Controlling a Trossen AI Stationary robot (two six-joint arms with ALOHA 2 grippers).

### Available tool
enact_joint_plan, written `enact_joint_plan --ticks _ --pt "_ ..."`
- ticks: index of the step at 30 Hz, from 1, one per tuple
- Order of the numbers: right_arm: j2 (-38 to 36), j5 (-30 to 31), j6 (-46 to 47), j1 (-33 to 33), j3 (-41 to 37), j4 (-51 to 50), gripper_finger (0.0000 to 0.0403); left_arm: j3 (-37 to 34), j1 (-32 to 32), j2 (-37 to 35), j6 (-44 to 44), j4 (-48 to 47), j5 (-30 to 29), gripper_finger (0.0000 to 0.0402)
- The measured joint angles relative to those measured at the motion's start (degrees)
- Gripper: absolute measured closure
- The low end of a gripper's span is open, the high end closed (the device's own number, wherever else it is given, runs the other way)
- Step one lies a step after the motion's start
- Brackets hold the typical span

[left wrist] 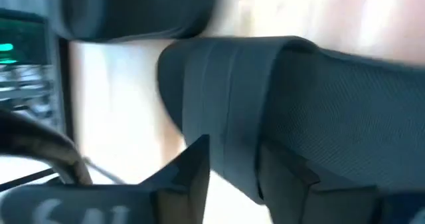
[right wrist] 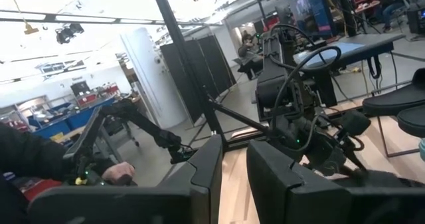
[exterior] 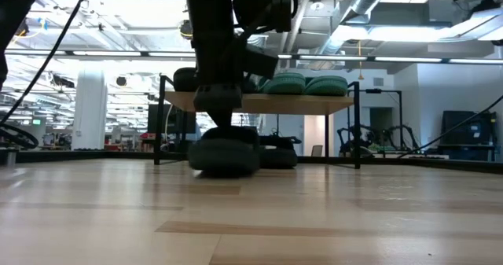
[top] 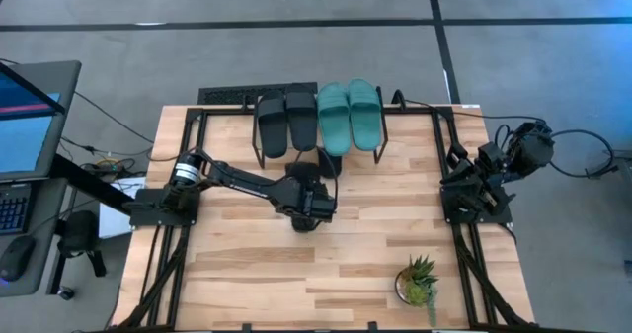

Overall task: Pick and place slides into the shelf
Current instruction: Put the black slipper under the shelf

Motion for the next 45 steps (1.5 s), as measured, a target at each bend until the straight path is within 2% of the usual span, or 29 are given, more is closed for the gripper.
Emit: enact_joint_plan --ticks 5,7,11,18,21,29,39,45 --pt "0.0 0.0 -0.38 0.0 0.0 0.0 0.0342 0.0 0.42 0.0 0.95 -0.94 -3.2 0.0373" --pt "0.0 0.0 -0.41 0.0 0.0 0.0 0.0342 0.0 0.78 0.0 1.02 -0.75 -3.31 0.0392" --pt "0.0 0.0 -0.51 0.0 0.0 0.0 0.0342 0.0 1.85 0.0 0.07 -0.61 -5.15 0.0397" --pt "0.0 0.0 -0.49 0.0 0.0 0.0 0.0342 0.0 2.7 0.0 -1.18 -0.59 -4.62 0.04" --pt "0.0 0.0 -0.76 0.0 0.0 0.0 0.0342 0.0 2.65 0.0 -3.31 -0.55 -4.32 0.0401" --pt "0.0 0.0 -0.9 0.0 0.0 0.0 0.0342 0.0 3.49 0.0 -9.28 -1.19 -7.9 0.0401" --pt "0.0 0.0 -0.9 0.0 0.0 0.0 0.0342 0.0 6.98 0.0 -7.85 -0.51 -10.58 0.0401" --pt "0.0 0.02 -0.9 0.0 -0.01 0.0 0.0342 0.0 8.4 0.0 -4.14 1.83 -10.0 0.0401"
